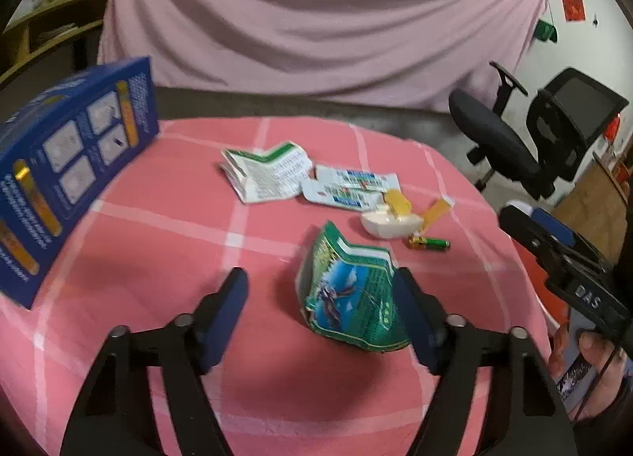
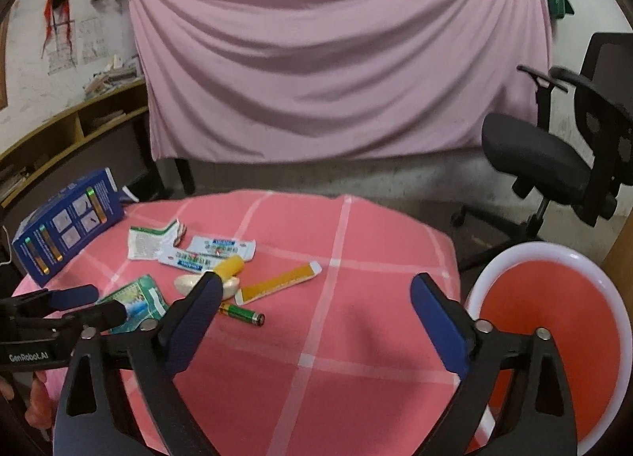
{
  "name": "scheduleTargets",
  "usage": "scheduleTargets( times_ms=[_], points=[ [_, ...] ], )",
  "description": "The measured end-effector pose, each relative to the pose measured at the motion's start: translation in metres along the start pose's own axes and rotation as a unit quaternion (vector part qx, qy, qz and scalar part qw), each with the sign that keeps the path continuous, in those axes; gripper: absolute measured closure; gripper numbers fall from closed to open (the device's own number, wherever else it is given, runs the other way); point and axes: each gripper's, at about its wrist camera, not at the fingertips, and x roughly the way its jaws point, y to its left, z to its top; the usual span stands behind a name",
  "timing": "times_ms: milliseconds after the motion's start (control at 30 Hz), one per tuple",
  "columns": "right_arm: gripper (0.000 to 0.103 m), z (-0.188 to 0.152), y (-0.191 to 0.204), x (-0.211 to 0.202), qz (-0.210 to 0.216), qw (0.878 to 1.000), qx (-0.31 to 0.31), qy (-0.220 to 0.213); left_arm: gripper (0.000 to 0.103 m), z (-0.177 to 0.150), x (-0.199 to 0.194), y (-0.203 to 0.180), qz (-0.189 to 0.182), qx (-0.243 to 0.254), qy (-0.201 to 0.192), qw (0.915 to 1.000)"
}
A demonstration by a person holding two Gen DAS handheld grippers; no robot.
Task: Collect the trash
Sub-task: 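Close the left tool on the green packet while the right tool grasps the green battery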
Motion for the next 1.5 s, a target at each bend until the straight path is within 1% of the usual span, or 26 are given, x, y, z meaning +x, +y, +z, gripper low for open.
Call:
scheduleTargets(
  times_ms=[67,133,167,200,233,267,300,333,367,433,533,600,733,767,867,900,933,1067,1233,1400,1500],
  points=[
    [0.016,-0.001,0.0,0.007,0.01,1.0,0.001,0.02,0.049,0.001,0.003,-0.002,0.007,0.007,0.012,0.9999],
    [0.021,-0.002,0.001,0.011,0.021,0.999,0.002,0.035,0.059,0.002,0.003,-0.006,0.005,0.015,0.013,0.9998],
    [0.026,-0.002,0.002,0.013,0.026,0.999,0.001,0.039,0.07,0.002,0.003,-0.006,0.002,0.018,0.015,0.9997],
    [0.028,-0.003,0.004,0.016,0.032,0.998,0.0,0.048,0.072,0.002,0.003,-0.007,0.006,0.019,0.016,0.9997],
    [0.028,-0.003,0.006,0.018,0.036,0.998,-0.003,0.057,0.072,0.002,0.003,-0.006,0.008,0.02,0.016,0.9996],
    [0.029,-0.004,0.008,0.021,0.04,0.997,-0.007,0.064,0.075,0.002,0.002,-0.006,0.012,0.02,0.014,0.9996],
    [0.032,-0.004,0.011,0.024,0.045,0.996,-0.011,0.071,0.085,0.001,0.001,-0.006,0.024,0.018,0.011,0.9995],
    [0.033,-0.004,0.013,0.026,0.047,0.996,-0.014,0.076,0.09,0.0,0.001,-0.005,0.036,0.012,0.007,0.9992],
    [0.035,-0.005,0.017,0.029,0.049,0.995,-0.019,0.084,0.092,0.001,0.002,-0.002,0.039,0.006,0.006,0.9992],
    [0.037,-0.006,0.023,0.034,0.054,0.994,-0.025,0.097,0.096,0.0,0.001,0.007,0.04,-0.015,0.004,0.9991],
    [0.037,-0.005,0.03,0.041,0.067,0.991,-0.028,0.112,0.097,-0.002,-0.003,0.017,0.039,-0.04,-0.003,0.9984],
    [0.037,-0.004,0.032,0.045,0.072,0.99,-0.028,0.118,0.098,-0.002,-0.006,0.02,0.039,-0.046,-0.006,0.9982],
    [0.04,-0.004,0.037,0.055,0.065,0.988,-0.035,0.137,0.098,-0.001,-0.008,0.017,0.043,-0.045,-0.006,0.998],
    [0.041,-0.005,0.039,0.056,0.06,0.987,-0.041,0.141,0.098,-0.001,-0.008,0.017,0.044,-0.044,-0.006,0.998],
    [0.051,-0.005,0.041,0.06,0.056,0.986,-0.048,0.148,0.098,0.0,-0.009,0.015,0.045,-0.044,-0.006,0.998],
    [0.059,-0.005,0.04,0.058,0.056,0.986,-0.047,0.147,0.098,0.0,-0.009,0.015,0.045,-0.044,-0.007,0.998],
    [0.064,-0.005,0.039,0.058,0.057,0.987,-0.046,0.146,0.099,0.0,-0.01,0.015,0.046,-0.044,-0.009,0.9979],
    [0.064,-0.006,0.036,0.052,0.072,0.987,-0.04,0.141,0.101,-0.001,-0.019,0.013,0.046,-0.041,-0.033,0.9976],
    [0.064,-0.009,0.028,0.033,0.097,0.988,-0.029,0.117,0.102,-0.007,-0.037,0.001,0.055,-0.029,-0.069,0.9957],
    [0.064,-0.012,0.017,-0.004,0.113,0.992,-0.026,0.052,0.102,-0.014,-0.054,-0.018,0.071,-0.006,-0.114,0.9909],
    [0.064,-0.013,0.012,-0.03,0.112,0.993,-0.027,-0.006,0.102,-0.019,-0.065,-0.033,0.072,0.01,-0.147,0.9865]
  ],
)
